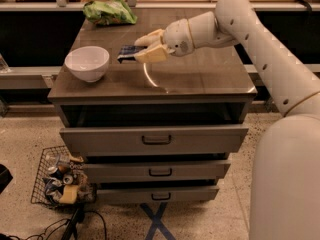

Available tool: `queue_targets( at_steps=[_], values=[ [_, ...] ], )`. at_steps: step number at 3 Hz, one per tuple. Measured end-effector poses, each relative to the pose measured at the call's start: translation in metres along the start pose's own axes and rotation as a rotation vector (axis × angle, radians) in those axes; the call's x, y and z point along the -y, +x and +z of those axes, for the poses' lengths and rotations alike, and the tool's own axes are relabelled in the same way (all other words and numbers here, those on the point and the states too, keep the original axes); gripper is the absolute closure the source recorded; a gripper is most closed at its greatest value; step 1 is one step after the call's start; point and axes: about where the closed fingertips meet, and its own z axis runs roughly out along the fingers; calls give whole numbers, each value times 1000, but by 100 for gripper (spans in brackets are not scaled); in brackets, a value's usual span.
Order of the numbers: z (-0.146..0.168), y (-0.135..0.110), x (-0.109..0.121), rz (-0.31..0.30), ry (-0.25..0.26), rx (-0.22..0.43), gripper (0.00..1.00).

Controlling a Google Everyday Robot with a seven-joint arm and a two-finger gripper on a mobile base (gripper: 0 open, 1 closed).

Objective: Move rxbar blueberry near white bowl

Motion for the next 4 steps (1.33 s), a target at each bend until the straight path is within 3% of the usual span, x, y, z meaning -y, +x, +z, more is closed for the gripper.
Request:
queue_targets(
  at_steps=[1,2,4],
  values=[
    [8,6,-17,4,-107,-4,100],
    [11,6,-20,4,-122,-5,82],
    [17,6,-21,4,-132,-3,35]
  ],
)
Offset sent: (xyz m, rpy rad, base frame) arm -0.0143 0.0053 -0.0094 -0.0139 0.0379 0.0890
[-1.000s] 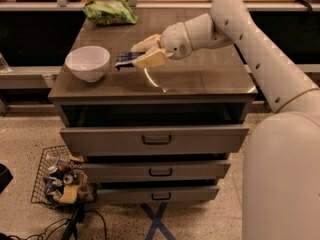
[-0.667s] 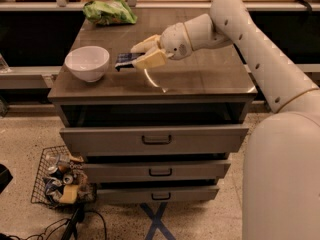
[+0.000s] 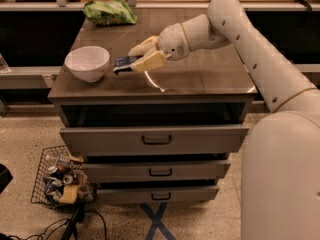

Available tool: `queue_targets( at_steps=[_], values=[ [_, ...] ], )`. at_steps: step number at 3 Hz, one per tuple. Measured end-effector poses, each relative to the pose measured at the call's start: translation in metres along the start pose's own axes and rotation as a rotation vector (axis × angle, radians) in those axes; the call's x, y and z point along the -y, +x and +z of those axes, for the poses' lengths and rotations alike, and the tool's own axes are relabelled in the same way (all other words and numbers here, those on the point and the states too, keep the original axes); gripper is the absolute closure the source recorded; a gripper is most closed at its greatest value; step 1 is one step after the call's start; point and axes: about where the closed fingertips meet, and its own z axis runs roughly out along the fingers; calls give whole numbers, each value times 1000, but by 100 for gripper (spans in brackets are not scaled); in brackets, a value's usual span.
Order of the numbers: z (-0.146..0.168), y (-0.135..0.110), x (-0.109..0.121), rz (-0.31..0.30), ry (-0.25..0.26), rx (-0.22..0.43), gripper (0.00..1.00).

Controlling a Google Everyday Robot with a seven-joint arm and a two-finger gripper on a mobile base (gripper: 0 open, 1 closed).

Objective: Move rxbar blueberry near white bowl

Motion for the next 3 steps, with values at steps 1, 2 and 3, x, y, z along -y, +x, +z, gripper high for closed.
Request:
queue_targets(
  at_steps=[1,2,3],
  values=[
    [3,0,0,0,-5,1,13],
    [6,-1,0,0,-9,2,0],
    [6,-1,0,0,-9,2,0]
  ],
)
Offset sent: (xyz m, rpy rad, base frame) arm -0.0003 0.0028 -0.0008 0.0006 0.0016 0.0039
